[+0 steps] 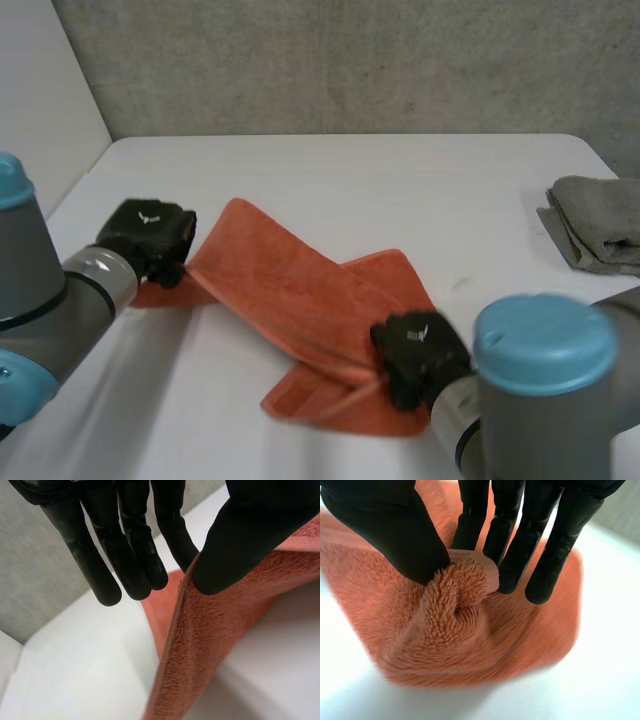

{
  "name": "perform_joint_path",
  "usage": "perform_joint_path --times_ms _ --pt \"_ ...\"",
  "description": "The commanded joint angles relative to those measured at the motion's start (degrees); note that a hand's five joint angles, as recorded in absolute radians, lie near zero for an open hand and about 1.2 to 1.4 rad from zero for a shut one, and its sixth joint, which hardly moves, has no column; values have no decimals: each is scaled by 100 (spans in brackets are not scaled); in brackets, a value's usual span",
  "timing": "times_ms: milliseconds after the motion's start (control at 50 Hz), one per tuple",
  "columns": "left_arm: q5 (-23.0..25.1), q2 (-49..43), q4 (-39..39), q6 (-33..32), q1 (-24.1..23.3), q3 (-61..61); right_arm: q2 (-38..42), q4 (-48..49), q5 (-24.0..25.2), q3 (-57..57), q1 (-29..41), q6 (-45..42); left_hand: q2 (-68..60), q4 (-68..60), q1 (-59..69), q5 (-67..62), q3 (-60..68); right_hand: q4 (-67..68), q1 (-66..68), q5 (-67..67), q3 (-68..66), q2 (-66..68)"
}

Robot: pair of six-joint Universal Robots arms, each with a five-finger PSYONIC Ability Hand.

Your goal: Fold the laundry.

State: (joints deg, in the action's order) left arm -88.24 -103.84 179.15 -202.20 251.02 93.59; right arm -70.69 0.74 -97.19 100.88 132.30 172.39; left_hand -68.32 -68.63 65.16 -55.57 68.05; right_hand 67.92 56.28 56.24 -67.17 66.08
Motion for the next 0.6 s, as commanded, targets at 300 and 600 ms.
perform_joint_path --times_ms 300,600 --pt "53 1709 -266 717 -79 -420 -1527 -2833 535 -3153 -1488 -3193 -1168 -1137 1484 -1443 1195 1208 2372 1376 -1283 1392" --pt "0 -848 -134 620 -475 -2694 784 -1158 693 -4831 -1708 -4565 -1168 -1137 1484 -1443 1195 1208 2372 1376 -1283 1392"
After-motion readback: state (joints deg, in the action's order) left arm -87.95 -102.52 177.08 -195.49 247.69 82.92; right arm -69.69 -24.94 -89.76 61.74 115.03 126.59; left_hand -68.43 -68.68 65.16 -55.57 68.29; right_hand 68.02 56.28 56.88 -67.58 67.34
